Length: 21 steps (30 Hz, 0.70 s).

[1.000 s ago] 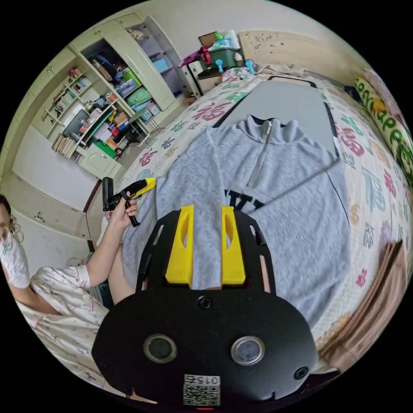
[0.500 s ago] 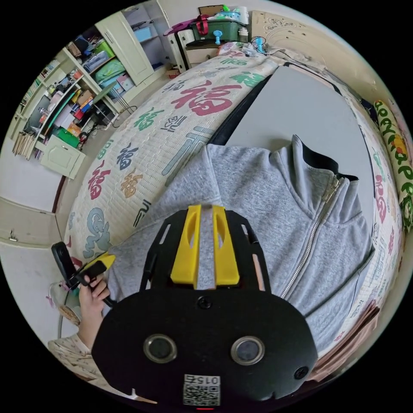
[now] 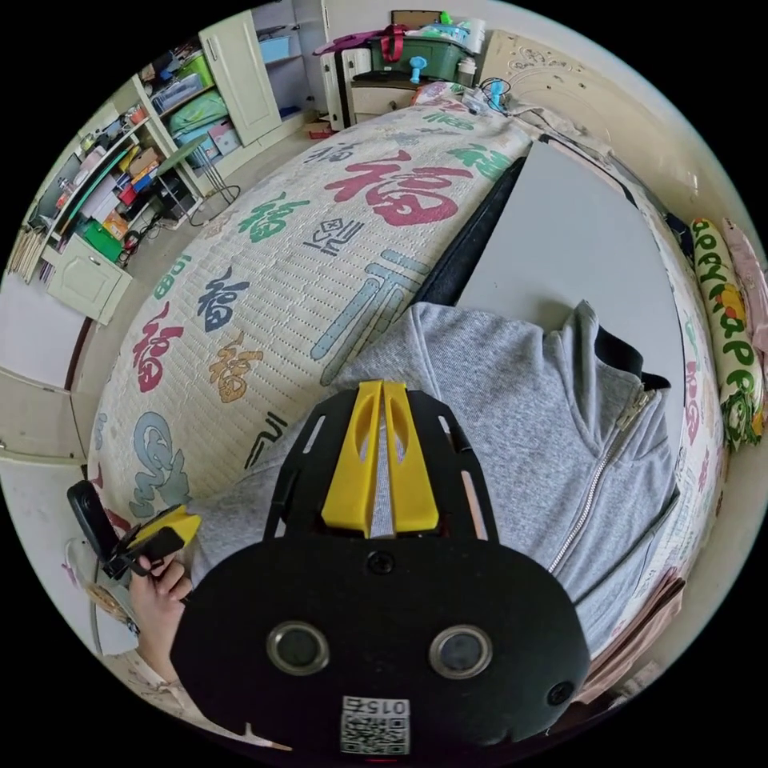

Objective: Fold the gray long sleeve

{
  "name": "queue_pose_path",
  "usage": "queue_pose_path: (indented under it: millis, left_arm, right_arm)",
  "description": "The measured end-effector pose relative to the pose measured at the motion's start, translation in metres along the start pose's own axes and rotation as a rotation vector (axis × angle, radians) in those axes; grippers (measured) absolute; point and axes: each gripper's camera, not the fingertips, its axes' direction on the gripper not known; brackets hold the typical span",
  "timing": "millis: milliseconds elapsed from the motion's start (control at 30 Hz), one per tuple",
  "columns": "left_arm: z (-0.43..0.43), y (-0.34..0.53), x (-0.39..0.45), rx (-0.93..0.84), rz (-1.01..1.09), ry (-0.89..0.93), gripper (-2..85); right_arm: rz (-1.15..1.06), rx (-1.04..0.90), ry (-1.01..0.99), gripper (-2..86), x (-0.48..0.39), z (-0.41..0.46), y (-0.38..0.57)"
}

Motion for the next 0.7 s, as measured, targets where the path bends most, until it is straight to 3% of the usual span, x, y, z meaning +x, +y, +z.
queue_pose_path:
  millis: [100,267,500,633,700]
  left_arm:
    - [0.004,-0.009,0.014,-0.026,0.011,0.016,0.1]
    - [0.009,-0.021,0.064,-0.069,0.076,-0.02,1.9]
    - [0.01,0.002,0.181,-0.042,0.217,-0.177,7.3]
    - [0.03,0.057,0.34,-0.033,0.638,-0.613,10.1]
    - [0.054,0.103,0.404,-0.025,0.881,-0.711,7.8]
  right_arm:
    - [-0.082,0.074,-0.02,0.4,-0.002,-0.038,0.039]
    - [-0.14,0.111,-0.107,5.9,0.052,-0.125,0.186]
    - [0.137,0.044,-0.162,6.7,0.171,-0.172,0.405]
    - [0.26,0.036,-0.281,7.3,0.211,-0.181,0.494]
    - [0.266,0.037,-0.321,7.9,0.216,-0.185,0.514]
